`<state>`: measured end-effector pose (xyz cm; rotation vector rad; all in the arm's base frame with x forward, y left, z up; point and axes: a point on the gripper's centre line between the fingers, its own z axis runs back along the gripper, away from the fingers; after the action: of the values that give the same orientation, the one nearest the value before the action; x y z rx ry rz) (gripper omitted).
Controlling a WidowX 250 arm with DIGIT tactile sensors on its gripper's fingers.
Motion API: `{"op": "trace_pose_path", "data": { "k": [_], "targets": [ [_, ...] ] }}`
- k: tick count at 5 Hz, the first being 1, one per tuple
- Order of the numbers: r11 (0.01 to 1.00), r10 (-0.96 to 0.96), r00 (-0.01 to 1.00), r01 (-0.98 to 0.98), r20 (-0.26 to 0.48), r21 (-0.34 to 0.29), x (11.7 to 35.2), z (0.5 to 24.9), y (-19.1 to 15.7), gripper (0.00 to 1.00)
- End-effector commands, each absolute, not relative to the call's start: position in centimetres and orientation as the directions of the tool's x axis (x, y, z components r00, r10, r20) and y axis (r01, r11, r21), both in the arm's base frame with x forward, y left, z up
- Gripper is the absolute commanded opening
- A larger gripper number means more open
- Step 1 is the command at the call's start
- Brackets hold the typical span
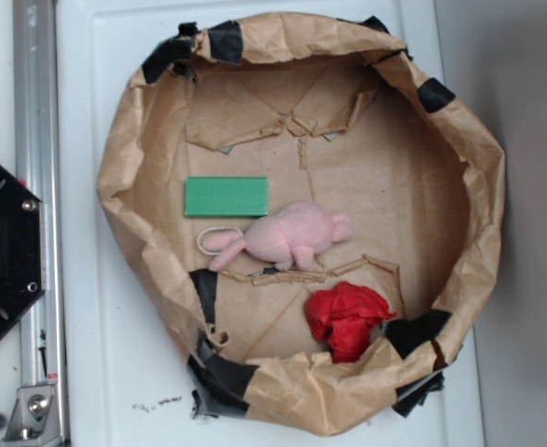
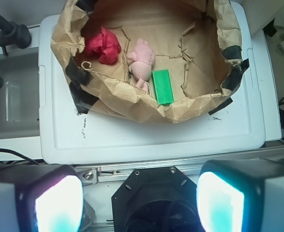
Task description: Grab the pink bunny.
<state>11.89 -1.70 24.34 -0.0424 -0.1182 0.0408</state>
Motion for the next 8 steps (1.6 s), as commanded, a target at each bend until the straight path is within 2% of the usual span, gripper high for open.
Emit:
{"op": "trace_pose_path", "data": {
  "k": [1,3,4,5,6,7,8],
  "targets": [
    [0.998,0.043,0.992,-0.038,0.117,-0.045,11.9,24.3,-1.7,1.0],
    [0.992,-0.07,0.984,0.085,0.164,-0.088,19.5,19.3,-0.2,1.0],
    [0.991,-0.077,0.983,0.094,0.169,-0.092,21.2,17.2,0.3,1.0],
    [0.984,-0.098,0.984,0.118,0.152,-0.13,23.0,12.4,0.9,1.0],
    [0.97,-0.094,0.986,0.122,0.14,-0.208,24.5,8.3,-0.5,1.0],
    [0.981,-0.08,0.99,0.098,0.115,-0.165,28.7,4.6,-1.9,1.0],
    [0.985,-0.15,0.987,0.154,0.057,-0.077,30.1,2.8,-3.5,1.0]
  ]
}}
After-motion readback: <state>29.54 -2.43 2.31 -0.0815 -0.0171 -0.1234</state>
